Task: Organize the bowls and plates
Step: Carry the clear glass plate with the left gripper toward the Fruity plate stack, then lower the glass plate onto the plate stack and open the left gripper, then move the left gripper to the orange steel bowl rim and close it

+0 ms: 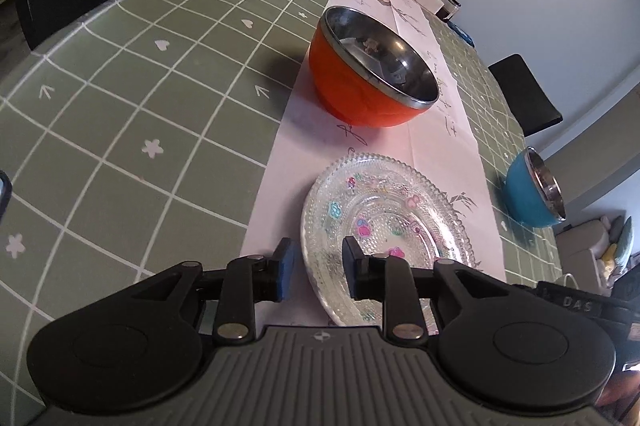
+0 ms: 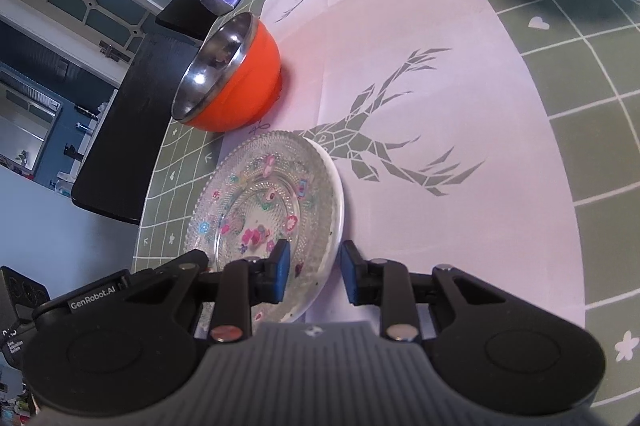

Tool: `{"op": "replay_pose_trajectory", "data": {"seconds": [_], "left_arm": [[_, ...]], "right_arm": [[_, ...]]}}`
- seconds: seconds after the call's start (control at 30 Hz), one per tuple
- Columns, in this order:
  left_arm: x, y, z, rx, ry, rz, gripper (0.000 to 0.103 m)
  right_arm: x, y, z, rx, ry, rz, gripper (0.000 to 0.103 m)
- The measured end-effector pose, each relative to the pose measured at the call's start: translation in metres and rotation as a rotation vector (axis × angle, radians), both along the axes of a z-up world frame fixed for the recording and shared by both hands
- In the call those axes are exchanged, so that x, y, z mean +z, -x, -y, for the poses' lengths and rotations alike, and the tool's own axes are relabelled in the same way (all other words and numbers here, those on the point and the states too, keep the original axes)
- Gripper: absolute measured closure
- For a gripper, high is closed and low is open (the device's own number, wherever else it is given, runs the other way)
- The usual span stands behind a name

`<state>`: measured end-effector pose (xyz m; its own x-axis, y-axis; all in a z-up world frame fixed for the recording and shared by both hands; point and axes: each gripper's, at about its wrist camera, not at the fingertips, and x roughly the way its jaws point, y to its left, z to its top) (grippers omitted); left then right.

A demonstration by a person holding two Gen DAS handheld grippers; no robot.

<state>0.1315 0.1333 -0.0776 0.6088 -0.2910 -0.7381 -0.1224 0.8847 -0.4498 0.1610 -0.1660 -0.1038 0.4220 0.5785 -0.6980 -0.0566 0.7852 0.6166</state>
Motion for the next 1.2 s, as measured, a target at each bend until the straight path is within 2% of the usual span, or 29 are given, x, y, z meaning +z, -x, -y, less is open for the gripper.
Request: {"op": "replay_pose_trajectory", "data": {"seconds": [0.1,0.13,0.33,0.53,0.83,1.0,1.2], "left_arm": [[0.009,0.0,-0.001,-0.002,-0.049,0.012,0.05],[0.012,-0.001,-0.001,-0.01,-0.053,0.012,0.047],[0.038,-0.012,0.004,-0.07,-0.108,0.036,0.044],[0.064,-0.034,0.004,-0.14,-0.167,0.045,0.043],[0.106,-0.084,-0.005,-0.186,-0.267,0.092,0.04],[0.108,-0.117,-0.002,-0.223,-0.296,0.046,0.04],[0.1,-0.152,-0.007,-0.208,-0.307,0.02,0.039]], "right_arm": [[0.011,0.0,0.003,0.006,0.043,0.041,0.062],[0.015,-0.001,0.002,0.014,0.062,0.053,0.059],[0.043,-0.011,-0.007,0.084,0.178,0.107,0.056],[0.066,-0.033,-0.019,0.137,0.186,0.082,0.055],[0.103,-0.08,-0.048,0.174,0.228,0.071,0.05],[0.113,-0.108,-0.064,0.167,0.291,0.079,0.049],[0.112,-0.14,-0.082,0.16,0.347,0.089,0.049]]}}
